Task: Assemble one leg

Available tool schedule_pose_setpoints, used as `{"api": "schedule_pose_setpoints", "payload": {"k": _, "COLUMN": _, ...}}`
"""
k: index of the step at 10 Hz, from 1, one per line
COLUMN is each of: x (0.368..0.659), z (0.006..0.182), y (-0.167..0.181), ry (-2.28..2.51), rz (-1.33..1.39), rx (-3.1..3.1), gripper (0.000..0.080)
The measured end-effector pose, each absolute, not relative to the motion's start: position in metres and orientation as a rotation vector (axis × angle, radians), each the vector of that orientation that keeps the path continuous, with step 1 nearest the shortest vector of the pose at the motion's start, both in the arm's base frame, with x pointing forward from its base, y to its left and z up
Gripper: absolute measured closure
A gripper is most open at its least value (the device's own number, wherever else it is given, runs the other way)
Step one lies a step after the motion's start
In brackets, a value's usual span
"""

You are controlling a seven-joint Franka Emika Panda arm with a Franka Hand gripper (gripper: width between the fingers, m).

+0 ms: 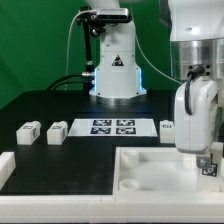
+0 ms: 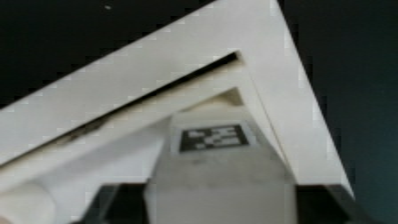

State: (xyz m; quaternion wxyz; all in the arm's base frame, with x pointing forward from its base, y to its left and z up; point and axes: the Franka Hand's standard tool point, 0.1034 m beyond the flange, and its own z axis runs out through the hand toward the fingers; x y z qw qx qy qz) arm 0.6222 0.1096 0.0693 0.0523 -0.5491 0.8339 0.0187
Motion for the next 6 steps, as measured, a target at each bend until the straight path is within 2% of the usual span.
{"api": "schedule_pose_setpoints", "payload": {"k": 1, "x": 0.622, "z": 0.07, "y": 0.114, "ry": 2.534, "rz": 0.052, "rx": -1.661, "gripper": 0.0277}}
{"api": "schedule_pose_setpoints", "payload": {"k": 2, "x": 0.617, "z": 0.07, "y": 0.129, "ry": 2.507, "rz": 0.046, "rx": -1.686, "gripper": 0.0175}}
{"api": "schedule_pose_setpoints", "payload": {"k": 4, "x": 0.604, "z": 0.084, "y": 0.151, "ry": 2.471, "rz": 0.06, "rx": -1.72, "gripper": 0.0151}}
{"api": "schedule_pose_setpoints", "payload": {"k": 6, "x": 0.597, "z": 0.084, "y": 0.163, "ry": 2.467, "rz": 0.091, "rx": -1.756, "gripper": 0.015}}
